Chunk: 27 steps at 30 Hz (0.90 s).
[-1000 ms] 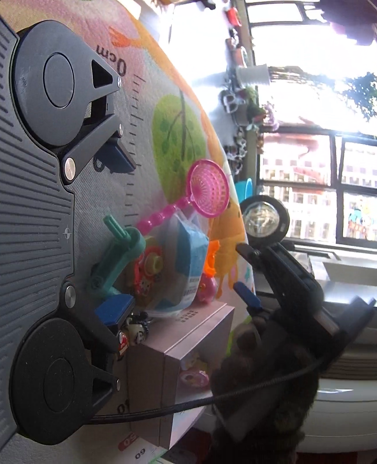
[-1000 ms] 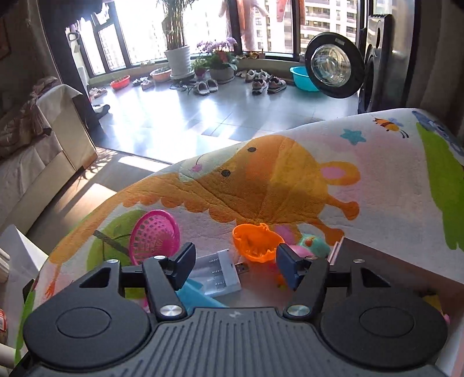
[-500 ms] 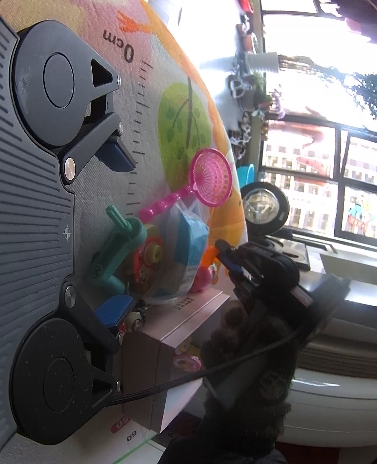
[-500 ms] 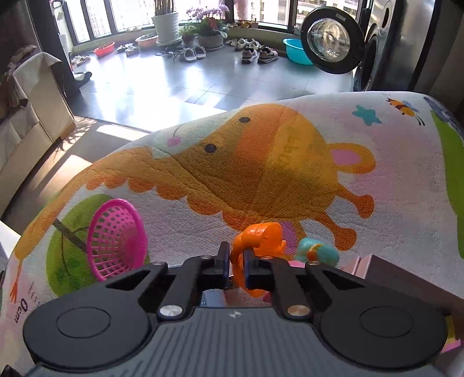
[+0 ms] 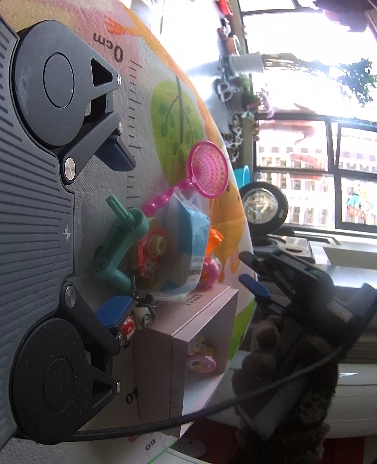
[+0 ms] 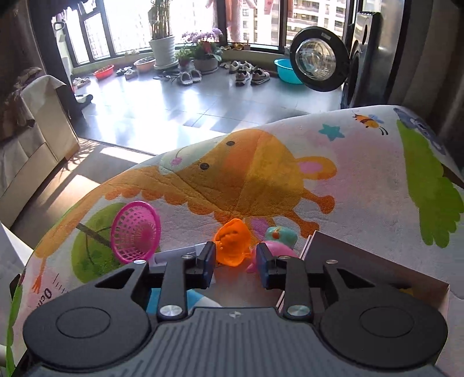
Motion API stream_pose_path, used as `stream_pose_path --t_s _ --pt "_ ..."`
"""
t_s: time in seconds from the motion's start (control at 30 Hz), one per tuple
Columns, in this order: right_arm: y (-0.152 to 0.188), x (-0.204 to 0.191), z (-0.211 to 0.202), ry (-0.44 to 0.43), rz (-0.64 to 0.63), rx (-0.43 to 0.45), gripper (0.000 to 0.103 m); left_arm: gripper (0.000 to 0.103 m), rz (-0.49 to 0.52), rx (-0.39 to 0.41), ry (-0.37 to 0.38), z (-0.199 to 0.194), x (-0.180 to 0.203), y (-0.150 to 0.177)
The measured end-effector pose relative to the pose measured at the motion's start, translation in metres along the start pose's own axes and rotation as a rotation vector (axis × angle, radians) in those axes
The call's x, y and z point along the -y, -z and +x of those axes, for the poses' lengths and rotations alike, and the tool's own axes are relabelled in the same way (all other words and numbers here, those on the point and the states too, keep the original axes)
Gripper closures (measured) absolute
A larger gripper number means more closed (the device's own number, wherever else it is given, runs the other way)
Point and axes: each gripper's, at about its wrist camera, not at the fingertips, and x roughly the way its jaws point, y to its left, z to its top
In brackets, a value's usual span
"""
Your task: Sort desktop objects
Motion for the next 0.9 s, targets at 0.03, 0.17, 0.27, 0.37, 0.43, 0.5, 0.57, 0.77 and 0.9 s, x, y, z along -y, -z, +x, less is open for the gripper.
stream_pose_path --t_s 0.03,0.17,0.27,0.37,0.43,0.5,0.57,0.77,0.9 --pt "-0.005 -0.002 0.014 0.04 -0.007 -0.006 0.061 0.006 -0.012 0.001 0.004 0.0 -0.002 0.0" --pt "-0.026 -0.002 0.067 0.184 -0.012 -0.063 0.054 0.004 -0.066 -0.001 0.022 0.0 -0.012 -0.001" --pt "-0.033 0.001 0.095 0.221 -0.002 -0.133 0.054 0.004 -0.102 -0.006 0.038 0.001 -0.018 -0.001" --pt "-0.028 -0.003 0.106 0.209 -0.009 -0.174 0.06 0.004 -0.116 -0.008 0.052 0.001 -0.02 -0.001" --pt "-0.022 -0.012 0.102 0.195 -0.063 -0.172 0.069 0.003 -0.108 -0.002 0.057 -0.001 -0.019 0.0" --pt "-0.016 -0.019 0.092 0.162 -0.089 -0.18 0.077 0.003 -0.099 0.005 0.054 -0.002 -0.017 0.0" --pt "-0.006 -0.024 0.078 0.098 -0.094 -0.196 0.085 0.003 -0.094 0.009 0.048 -0.003 -0.017 0.0" --pt "0.037 -0.042 0.021 -0.093 -0.133 -0.211 0.085 0.003 -0.07 -0.006 0.005 -0.003 -0.013 -0.001" --pt "0.071 -0.022 -0.066 -0.213 -0.115 -0.009 0.076 0.003 -0.044 -0.013 -0.034 -0.008 -0.01 0.001"
